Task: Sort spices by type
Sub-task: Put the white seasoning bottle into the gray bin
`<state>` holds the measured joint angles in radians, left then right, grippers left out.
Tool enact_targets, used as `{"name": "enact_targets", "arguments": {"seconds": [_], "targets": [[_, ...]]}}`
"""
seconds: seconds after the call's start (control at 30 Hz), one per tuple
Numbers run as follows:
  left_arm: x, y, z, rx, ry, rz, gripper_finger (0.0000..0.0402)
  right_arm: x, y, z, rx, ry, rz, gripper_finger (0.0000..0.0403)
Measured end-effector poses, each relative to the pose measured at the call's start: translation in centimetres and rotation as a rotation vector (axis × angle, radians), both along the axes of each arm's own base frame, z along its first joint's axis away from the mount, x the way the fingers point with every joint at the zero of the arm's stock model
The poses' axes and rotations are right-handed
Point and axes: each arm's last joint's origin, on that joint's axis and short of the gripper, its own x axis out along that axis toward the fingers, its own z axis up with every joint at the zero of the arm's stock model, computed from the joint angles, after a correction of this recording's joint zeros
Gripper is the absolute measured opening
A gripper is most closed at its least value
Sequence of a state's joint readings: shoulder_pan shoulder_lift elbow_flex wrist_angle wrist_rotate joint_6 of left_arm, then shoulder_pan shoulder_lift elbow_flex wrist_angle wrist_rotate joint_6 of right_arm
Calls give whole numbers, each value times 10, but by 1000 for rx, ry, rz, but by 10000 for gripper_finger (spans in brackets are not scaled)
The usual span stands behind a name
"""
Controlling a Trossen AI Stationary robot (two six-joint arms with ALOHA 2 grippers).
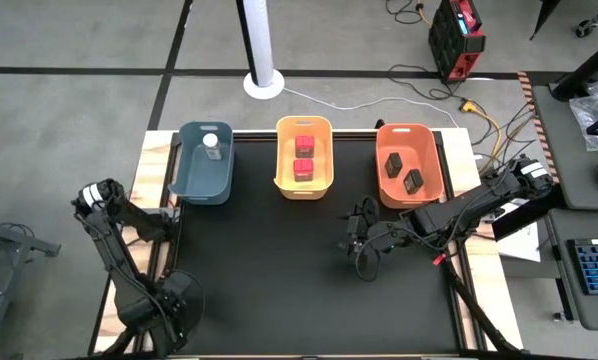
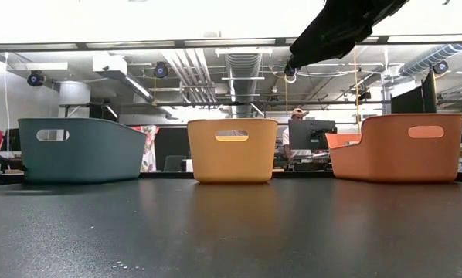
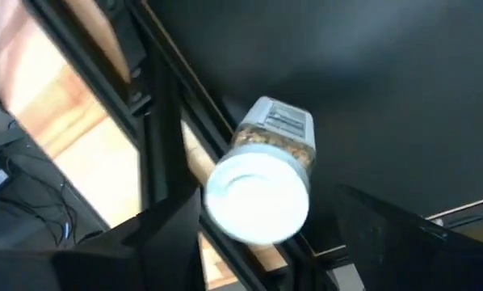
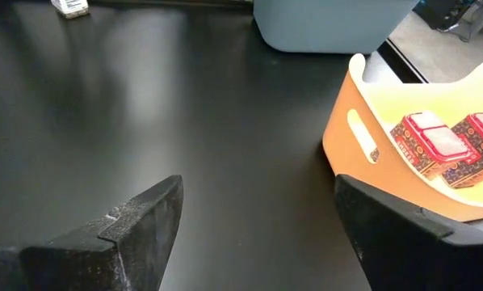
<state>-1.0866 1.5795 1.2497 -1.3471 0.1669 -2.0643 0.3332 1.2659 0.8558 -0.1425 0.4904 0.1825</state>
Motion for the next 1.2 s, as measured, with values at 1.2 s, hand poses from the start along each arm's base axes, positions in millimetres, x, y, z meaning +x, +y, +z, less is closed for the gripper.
{"name": "enact_targets", "arguments": {"seconds": [1.2], "targets": [[25,-13,11,-61,-367,-120,187,-1,0,-3,-4,11,1,307]]}}
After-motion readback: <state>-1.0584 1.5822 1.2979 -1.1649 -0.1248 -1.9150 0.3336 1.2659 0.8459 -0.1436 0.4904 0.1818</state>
